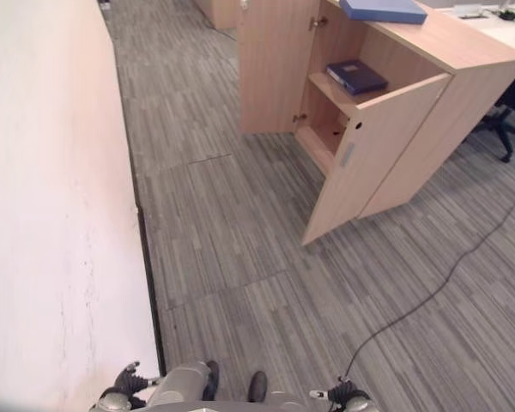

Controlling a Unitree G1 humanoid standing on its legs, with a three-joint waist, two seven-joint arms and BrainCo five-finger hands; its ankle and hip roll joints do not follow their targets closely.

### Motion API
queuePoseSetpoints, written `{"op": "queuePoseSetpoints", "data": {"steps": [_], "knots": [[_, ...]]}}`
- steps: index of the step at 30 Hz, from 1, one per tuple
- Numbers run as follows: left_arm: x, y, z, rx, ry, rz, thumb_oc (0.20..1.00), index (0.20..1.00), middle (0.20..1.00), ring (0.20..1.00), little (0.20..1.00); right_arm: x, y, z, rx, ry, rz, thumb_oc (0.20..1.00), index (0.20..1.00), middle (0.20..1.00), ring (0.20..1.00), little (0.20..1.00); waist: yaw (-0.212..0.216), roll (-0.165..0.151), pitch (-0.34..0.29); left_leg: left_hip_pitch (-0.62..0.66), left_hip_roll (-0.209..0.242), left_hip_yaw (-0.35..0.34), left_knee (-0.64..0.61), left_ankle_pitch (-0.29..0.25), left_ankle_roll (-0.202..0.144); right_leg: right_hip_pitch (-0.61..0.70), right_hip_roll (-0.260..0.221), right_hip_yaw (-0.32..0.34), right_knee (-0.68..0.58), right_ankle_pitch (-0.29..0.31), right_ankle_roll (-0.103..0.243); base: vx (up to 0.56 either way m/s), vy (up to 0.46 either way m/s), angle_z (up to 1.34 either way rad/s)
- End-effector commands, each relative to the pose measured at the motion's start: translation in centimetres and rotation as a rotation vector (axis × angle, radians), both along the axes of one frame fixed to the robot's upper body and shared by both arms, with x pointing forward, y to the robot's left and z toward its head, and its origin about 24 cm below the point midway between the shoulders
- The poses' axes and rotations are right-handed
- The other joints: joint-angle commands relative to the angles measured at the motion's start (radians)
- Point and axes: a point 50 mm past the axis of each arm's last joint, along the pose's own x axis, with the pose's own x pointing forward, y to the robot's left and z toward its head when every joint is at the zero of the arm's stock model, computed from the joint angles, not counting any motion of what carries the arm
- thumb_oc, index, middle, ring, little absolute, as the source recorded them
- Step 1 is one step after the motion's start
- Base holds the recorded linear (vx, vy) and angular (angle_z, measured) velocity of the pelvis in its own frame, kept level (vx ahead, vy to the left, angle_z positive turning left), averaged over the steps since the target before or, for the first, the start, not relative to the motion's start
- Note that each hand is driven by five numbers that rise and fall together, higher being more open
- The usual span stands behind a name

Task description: Put the empty folder in the office cabinet

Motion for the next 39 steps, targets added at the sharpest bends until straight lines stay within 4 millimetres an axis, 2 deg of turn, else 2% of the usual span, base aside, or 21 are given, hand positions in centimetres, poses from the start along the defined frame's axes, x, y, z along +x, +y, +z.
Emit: {"op": "queuePoseSetpoints", "data": {"steps": [1,3,4,6,12,17,18,20,21,23,24,25,26,30,32,33,34,35,37,38,39], "knots": [[-1.1,-1.4,-0.5,-0.028,0.01,0.013,1.0,1.0,1.0,1.0,1.0,-1.2,-1.7,0.2,-0.058,0.031,-0.038,1.0,1.0,1.0,1.0,1.0,0.005,0.002,0.002,-0.037,0.054,0.014,-0.05,0.04,0.009,0.08,-0.019,0.015,0.018,-0.134,0.111,0.11,0.042,0.3],[-1.8,-1.4,-0.7,-0.027,0.027,0.026,1.0,1.0,1.0,1.0,1.0,-1.6,-1.8,0.2,-0.063,0.041,-0.04,1.0,1.0,1.0,1.0,1.0,0.011,0.006,0.001,-0.024,0.059,0.024,-0.125,0.066,0.003,0.092,-0.019,0.015,0.013,-0.138,0.115,0.1,0.059,0.18],[-2.4,-1.4,-0.8,-0.021,0.048,0.041,1.0,1.0,1.0,1.0,1.0,-2.1,-1.9,0.1,-0.069,0.055,-0.044,1.0,1.0,1.0,1.0,1.0,0.015,0.018,0.0,-0.026,0.077,0.059,-0.258,0.146,-0.016,0.11,-0.013,0.008,0.007,-0.151,0.122,0.21,0.06,0.08],[-3.4,-1.4,-1.0,-0.017,0.069,0.075,1.0,1.0,1.0,1.0,1.0,-2.7,-2.0,0.1,-0.077,0.071,-0.061,1.0,1.0,1.0,1.0,1.0,0.019,0.029,-0.002,-0.019,0.099,0.15,-0.41,0.18,-0.037,0.137,-0.017,0.0,0.007,-0.185,0.135,0.3,0.109,0.12],[-6.1,-1.6,-1.4,-0.019,0.135,0.135,1.0,1.0,1.0,1.0,1.0,-4.2,-1.8,-0.2,-0.073,0.109,-0.067,1.0,1.0,1.0,1.0,1.0,0.022,0.059,-0.058,0.037,0.106,0.199,-0.504,0.231,-0.037,0.157,-0.03,-0.004,0.007,-0.211,0.159,0.23,0.136,0.04],[-6.0,-1.4,-1.4,-0.028,0.124,0.186,1.0,1.0,1.0,1.0,1.0,-4.9,-1.0,-0.5,-0.031,0.123,-0.094,1.0,1.0,1.0,1.0,1.0,0.028,0.038,-0.1,0.079,0.037,0.216,-0.503,0.171,0.007,0.181,-0.15,-0.024,0.007,-0.18,0.23,0.23,0.21,-0.1],[-6.0,-1.4,-1.4,-0.028,0.124,0.185,1.0,1.0,1.0,1.0,1.0,-4.9,-1.0,-0.5,-0.031,0.123,-0.095,1.0,1.0,1.0,1.0,1.0,0.028,0.037,-0.1,0.079,0.036,0.217,-0.503,0.17,0.008,0.182,-0.151,-0.024,0.007,-0.18,0.231,0.26,0.313,-0.09],[-4.9,-1.3,-1.2,-0.034,0.102,0.144,1.0,1.0,1.0,1.0,1.0,-5.0,-1.1,-0.4,-0.021,0.12,-0.122,1.0,1.0,1.0,1.0,1.0,0.024,0.027,-0.122,0.11,-0.024,0.22,-0.502,0.119,0.04,0.169,-0.238,-0.032,0.073,-0.14,0.276,0.21,0.265,-0.22],[-4.9,-1.3,-1.2,-0.034,0.103,0.144,1.0,1.0,1.0,1.0,1.0,-5.0,-1.1,-0.4,-0.021,0.12,-0.122,1.0,1.0,1.0,1.0,1.0,0.025,0.026,-0.122,0.11,-0.026,0.221,-0.501,0.118,0.041,0.169,-0.239,-0.032,0.074,-0.14,0.277,0.14,0.198,-0.12],[-3.9,-1.1,-1.1,-0.042,0.081,0.116,1.0,1.0,1.0,1.0,1.0,-5.0,-1.3,-0.4,-0.014,0.113,-0.145,1.0,1.0,1.0,1.0,1.0,0.024,0.025,-0.133,0.14,-0.078,0.214,-0.503,0.082,0.069,0.142,-0.314,-0.041,0.176,-0.079,0.302,0.17,0.33,0.15],[-2.5,-1.1,-0.8,-0.06,0.048,0.089,1.0,1.0,1.0,1.0,1.0,-4.5,-2.0,-0.1,-0.016,0.092,-0.15,1.0,1.0,1.0,1.0,1.0,0.02,0.027,-0.126,0.179,-0.148,0.193,-0.505,0.041,0.113,0.093,-0.415,-0.041,0.351,0.067,0.321,0.15,0.361,0.38],[-2.5,-1.1,-0.8,-0.06,0.048,0.089,1.0,1.0,1.0,1.0,1.0,-4.5,-2.0,-0.1,-0.016,0.092,-0.15,1.0,1.0,1.0,1.0,1.0,0.02,0.027,-0.126,0.179,-0.148,0.194,-0.505,0.041,0.113,0.093,-0.416,-0.04,0.351,0.067,0.321,0.2,0.509,0.48],[-1.6,-0.6,-0.6,-0.058,0.033,0.059,1.0,1.0,1.0,1.0,1.0,-3.7,-2.3,0.1,-0.02,0.065,-0.143,1.0,1.0,1.0,1.0,1.0,0.006,0.037,-0.107,0.227,-0.187,0.161,-0.507,0.006,0.145,0.038,-0.463,-0.037,0.52,0.161,0.284,0.1,0.247,0.46],[-1.0,-0.4,-0.4,-0.054,0.028,0.034,1.0,1.0,1.0,1.0,1.0,-2.4,-2.0,0.2,-0.012,0.022,-0.121,1.0,1.0,1.0,1.0,1.0,-0.003,0.044,-0.081,0.261,-0.193,0.147,-0.507,-0.03,0.16,-0.057,-0.499,-0.057,0.654,0.163,0.27,0.09,0.169,0.52],[-0.2,-0.6,-0.3,-0.066,0.015,0.014,1.0,1.0,1.0,1.0,1.0,-0.9,-1.8,0.4,0.003,-0.027,-0.106,1.0,1.0,1.0,1.0,1.0,-0.027,0.069,-0.045,0.289,-0.157,0.13,-0.507,-0.036,0.151,-0.155,-0.437,-0.078,0.643,0.061,0.223,0.03,-0.047,0.27],[-0.2,-0.6,-0.3,-0.066,0.015,0.014,1.0,1.0,1.0,1.0,1.0,-0.9,-1.8,0.4,0.003,-0.027,-0.106,1.0,1.0,1.0,1.0,1.0,-0.027,0.069,-0.045,0.289,-0.157,0.13,-0.507,-0.036,0.151,-0.155,-0.437,-0.078,0.643,0.061,0.223,0.08,-0.116,0.15],[-0.1,-0.8,-0.3,-0.071,0.023,-0.015,1.0,1.0,1.0,1.0,1.0,0.4,-2.0,0.7,0.002,-0.061,-0.097,1.0,1.0,1.0,1.0,1.0,-0.057,0.083,-0.006,0.331,-0.138,0.104,-0.507,-0.036,0.143,-0.21,-0.343,-0.069,0.545,0.02,0.211,0.11,-0.107,-0.02],[-0.2,-1.0,-0.4,-0.077,0.032,-0.041,1.0,1.0,1.0,1.0,1.0,0.8,-1.8,0.8,0.005,-0.065,-0.076,1.0,1.0,1.0,1.0,1.0,-0.071,0.083,0.007,0.349,-0.135,0.093,-0.507,-0.039,0.139,-0.243,-0.291,-0.06,0.496,0.008,0.211,0.17,-0.145,0.17],[-0.2,-1.3,-0.5,-0.083,0.046,-0.074,1.0,1.0,1.0,1.0,1.0,1.0,-1.5,0.7,0.011,-0.062,-0.057,1.0,1.0,1.0,1.0,1.0,-0.096,0.069,0.019,0.373,-0.142,0.077,-0.507,-0.04,0.13,-0.276,-0.182,-0.052,0.316,0.057,0.207,0.16,-0.134,0.14],[-0.4,-1.5,-0.6,-0.094,0.066,-0.084,1.0,1.0,1.0,1.0,1.0,0.6,-1.5,0.6,0.018,-0.053,-0.093,1.0,1.0,1.0,1.0,1.0,-0.119,0.038,0.021,0.399,-0.162,0.048,-0.507,-0.065,0.121,-0.307,-0.114,-0.027,0.169,0.114,0.238,0.22,-0.154,0.29],[-0.7,-1.5,-0.7,-0.097,0.078,-0.088,1.0,1.0,1.0,1.0,1.0,0.2,-1.6,0.5,0.026,-0.046,-0.121,1.0,1.0,1.0,1.0,1.0,-0.128,0.029,0.018,0.408,-0.168,0.037,-0.507,-0.074,0.119,-0.314,-0.092,-0.009,0.124,0.13,0.244,0.27,-0.144,0.86]]}}
